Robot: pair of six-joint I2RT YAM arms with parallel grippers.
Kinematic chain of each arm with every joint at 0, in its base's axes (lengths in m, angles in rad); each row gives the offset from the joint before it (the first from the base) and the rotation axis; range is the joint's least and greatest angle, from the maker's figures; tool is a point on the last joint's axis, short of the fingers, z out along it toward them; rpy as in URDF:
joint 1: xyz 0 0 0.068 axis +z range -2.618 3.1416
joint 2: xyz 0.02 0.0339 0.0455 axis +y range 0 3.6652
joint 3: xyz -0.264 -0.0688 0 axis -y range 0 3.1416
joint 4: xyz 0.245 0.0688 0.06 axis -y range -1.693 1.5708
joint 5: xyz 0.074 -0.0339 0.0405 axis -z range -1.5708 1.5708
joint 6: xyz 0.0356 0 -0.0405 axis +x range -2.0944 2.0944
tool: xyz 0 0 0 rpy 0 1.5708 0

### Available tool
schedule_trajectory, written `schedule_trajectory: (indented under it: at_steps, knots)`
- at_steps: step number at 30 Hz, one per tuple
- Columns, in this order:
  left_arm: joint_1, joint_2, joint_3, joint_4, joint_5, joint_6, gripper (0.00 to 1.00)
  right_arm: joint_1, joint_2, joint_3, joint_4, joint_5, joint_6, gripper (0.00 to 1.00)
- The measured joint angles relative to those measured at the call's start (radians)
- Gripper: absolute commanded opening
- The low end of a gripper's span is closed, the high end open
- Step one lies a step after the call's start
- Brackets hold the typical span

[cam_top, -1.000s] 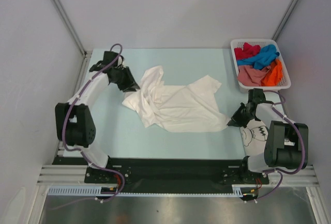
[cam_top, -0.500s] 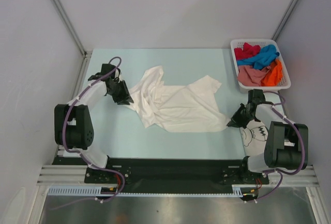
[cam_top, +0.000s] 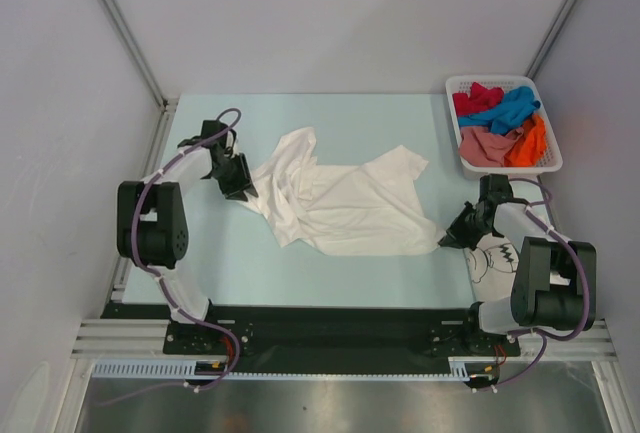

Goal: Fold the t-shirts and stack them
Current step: Flatten the tshirt out

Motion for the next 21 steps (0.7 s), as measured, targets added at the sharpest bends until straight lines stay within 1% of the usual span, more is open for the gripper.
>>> schedule_trajectory:
  at_steps: [9,16,18,21]
  knots:
    - [0.001,0.071,0.071,0.012,-0.005,0.015,0.41,0.0,0.0,0.0,0.001,0.0,0.0,0.0]
    - [0.001,0.091,0.077,0.017,0.005,0.015,0.43,0.0,0.0,0.0,0.001,0.0,0.0,0.0]
    - [0.0,0.091,0.077,0.019,0.011,0.015,0.42,0.0,0.002,0.0,0.002,0.0,0.0,0.0]
    - [0.0,0.091,0.077,0.025,0.027,0.014,0.38,0.0,0.007,0.0,0.002,0.0,0.0,0.0]
